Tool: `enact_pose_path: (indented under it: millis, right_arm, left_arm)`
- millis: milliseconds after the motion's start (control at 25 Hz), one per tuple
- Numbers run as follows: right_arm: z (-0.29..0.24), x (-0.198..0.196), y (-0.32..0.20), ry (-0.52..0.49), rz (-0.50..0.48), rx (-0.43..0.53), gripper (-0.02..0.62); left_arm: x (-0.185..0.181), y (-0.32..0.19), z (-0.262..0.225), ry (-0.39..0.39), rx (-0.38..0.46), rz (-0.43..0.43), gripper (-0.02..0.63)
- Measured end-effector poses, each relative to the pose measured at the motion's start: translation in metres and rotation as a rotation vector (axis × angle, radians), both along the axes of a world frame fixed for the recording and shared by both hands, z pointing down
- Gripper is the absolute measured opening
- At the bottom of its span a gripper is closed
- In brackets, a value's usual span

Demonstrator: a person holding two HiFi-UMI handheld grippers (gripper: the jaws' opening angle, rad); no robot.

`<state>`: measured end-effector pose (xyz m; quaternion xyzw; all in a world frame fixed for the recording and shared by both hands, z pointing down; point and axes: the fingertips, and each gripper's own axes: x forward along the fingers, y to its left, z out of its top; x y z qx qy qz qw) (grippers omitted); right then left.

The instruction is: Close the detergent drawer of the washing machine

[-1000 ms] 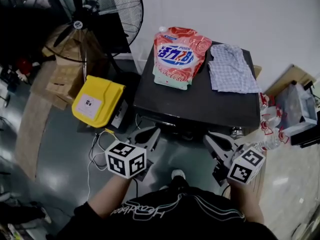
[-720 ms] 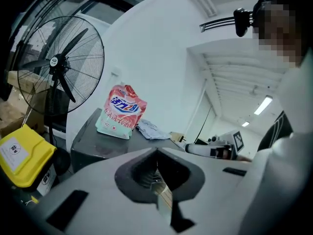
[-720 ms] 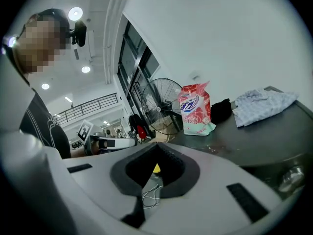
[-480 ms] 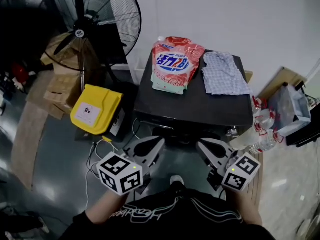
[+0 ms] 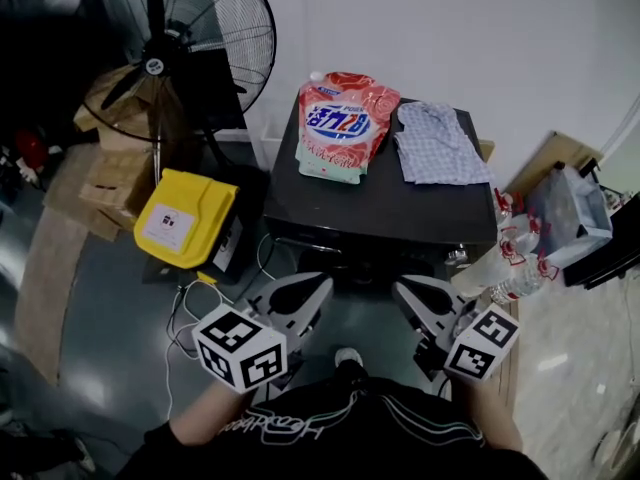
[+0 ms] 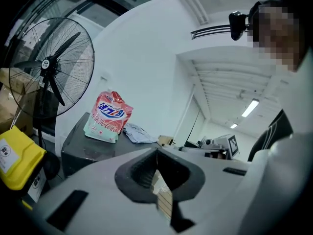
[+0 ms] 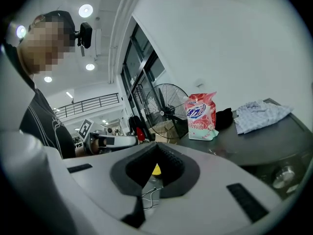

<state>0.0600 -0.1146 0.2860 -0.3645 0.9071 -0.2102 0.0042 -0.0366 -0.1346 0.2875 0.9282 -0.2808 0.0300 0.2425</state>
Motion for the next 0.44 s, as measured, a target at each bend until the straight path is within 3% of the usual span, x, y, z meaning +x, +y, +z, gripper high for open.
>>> enact_pose_path:
  millis: [440]
  right_arm:
    - [0.010,0.001,0.007,-0.007,0.009,-0.022,0.026]
  left_arm:
    - [0.002,0.004,0.011,-0.012,-0.024,0.008,0.025]
